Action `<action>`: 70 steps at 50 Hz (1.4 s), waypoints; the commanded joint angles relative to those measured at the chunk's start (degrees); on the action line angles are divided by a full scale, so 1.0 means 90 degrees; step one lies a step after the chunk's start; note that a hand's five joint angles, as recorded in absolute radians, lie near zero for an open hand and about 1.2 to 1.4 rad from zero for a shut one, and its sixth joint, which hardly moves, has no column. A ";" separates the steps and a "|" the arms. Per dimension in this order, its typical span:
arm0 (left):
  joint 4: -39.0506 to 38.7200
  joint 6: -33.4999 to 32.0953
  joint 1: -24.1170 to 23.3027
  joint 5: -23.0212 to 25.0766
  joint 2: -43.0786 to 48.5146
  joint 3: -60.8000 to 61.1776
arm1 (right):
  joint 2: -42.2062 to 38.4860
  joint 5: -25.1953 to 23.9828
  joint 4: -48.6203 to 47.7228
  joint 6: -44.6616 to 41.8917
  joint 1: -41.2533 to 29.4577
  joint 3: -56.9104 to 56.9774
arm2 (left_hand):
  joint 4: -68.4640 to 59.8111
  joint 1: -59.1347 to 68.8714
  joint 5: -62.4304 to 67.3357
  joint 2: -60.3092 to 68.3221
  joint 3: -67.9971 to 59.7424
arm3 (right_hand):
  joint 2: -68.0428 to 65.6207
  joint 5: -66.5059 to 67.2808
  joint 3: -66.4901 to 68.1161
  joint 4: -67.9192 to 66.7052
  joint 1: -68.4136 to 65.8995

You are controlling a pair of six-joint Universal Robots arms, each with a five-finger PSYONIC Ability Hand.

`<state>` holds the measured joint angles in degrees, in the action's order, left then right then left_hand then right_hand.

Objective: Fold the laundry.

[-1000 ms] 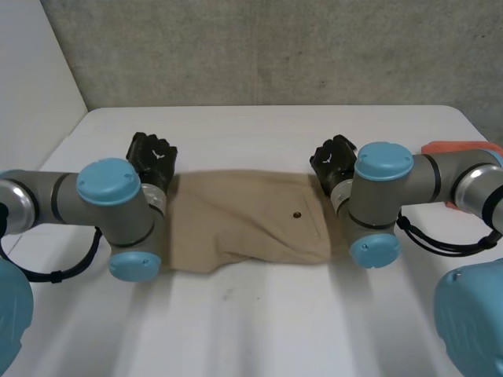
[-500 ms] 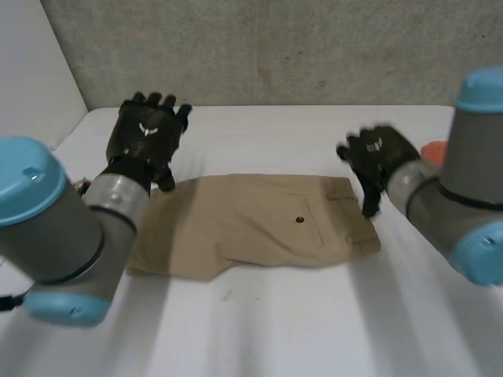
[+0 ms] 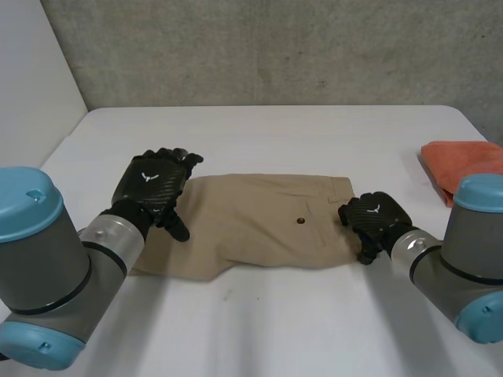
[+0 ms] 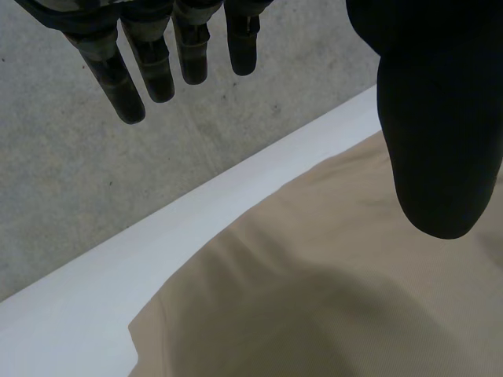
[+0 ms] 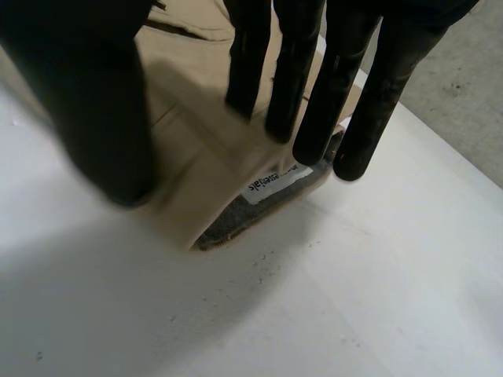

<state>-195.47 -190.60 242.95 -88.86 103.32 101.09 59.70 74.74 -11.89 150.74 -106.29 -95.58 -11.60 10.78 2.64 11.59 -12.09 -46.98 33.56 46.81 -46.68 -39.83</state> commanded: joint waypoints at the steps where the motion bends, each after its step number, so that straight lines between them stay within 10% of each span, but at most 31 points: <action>1: 0.0000 -0.0004 0.0007 0.0000 0.0033 0.0008 | -0.0101 0.0064 0.0041 0.0009 0.0081 0.0141 | 0.0024 0.0068 -0.0138 -0.0022 0.0078 | -0.3669 0.4049 0.3688 -0.3702 -0.4463; 23: 0.0108 -0.0004 0.0027 0.0000 -0.0113 0.0008 | 0.1520 0.0299 0.0266 -0.2100 0.2582 -0.0718 | 0.0042 0.0050 -0.0157 -0.0040 0.0096 | -0.3669 0.4049 0.3688 -0.3702 -0.4463; 38: 0.0098 0.0006 0.0085 -0.0137 -0.0240 -0.0031 | 0.1864 -0.0665 -0.0837 -0.1767 -0.1417 -0.0210 | 0.0080 0.0012 -0.0194 -0.0078 0.0134 | -0.3669 0.4049 0.3688 -0.3702 -0.4463; 49: 0.0059 0.0006 0.0066 -0.0313 -0.0309 -0.0177 | 0.0788 -0.1762 0.0185 -0.2111 -0.2360 0.0023 | 0.0136 -0.0044 -0.0250 -0.0134 0.0189 | -0.3669 0.4049 0.3688 -0.3702 -0.4463; 53: 0.0059 0.0006 0.0007 -0.0313 -0.0231 -0.0382 | 0.0827 -0.1878 0.0714 -0.1741 -0.2331 0.0151 | 0.0136 -0.0044 -0.0250 -0.0134 0.0190 | 0.3824 -0.3443 -0.3805 0.3790 0.3029; 64: 0.0234 0.0064 -0.0802 -0.0274 0.0442 -0.1690 | 0.2380 -0.1752 0.0773 0.2376 -0.0546 0.0307 | 0.0098 -0.0006 -0.0213 -0.0096 0.0152 | 0.4109 -0.3729 -0.4090 0.4076 0.3315; 70: 0.0722 0.0074 -0.1564 -0.0274 0.1204 -0.2374 | 0.2254 -0.1372 0.1164 0.2988 -0.0153 0.0395 | 0.0117 -0.0025 -0.0232 -0.0115 0.0171 | 0.4109 -0.3729 -0.4090 0.4076 0.3315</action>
<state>-193.29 -190.02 236.51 -91.33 106.90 86.61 80.11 58.96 -4.52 167.70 -112.73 -93.10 -11.60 10.78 2.63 11.59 -12.09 -12.53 3.54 12.12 -13.40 -11.64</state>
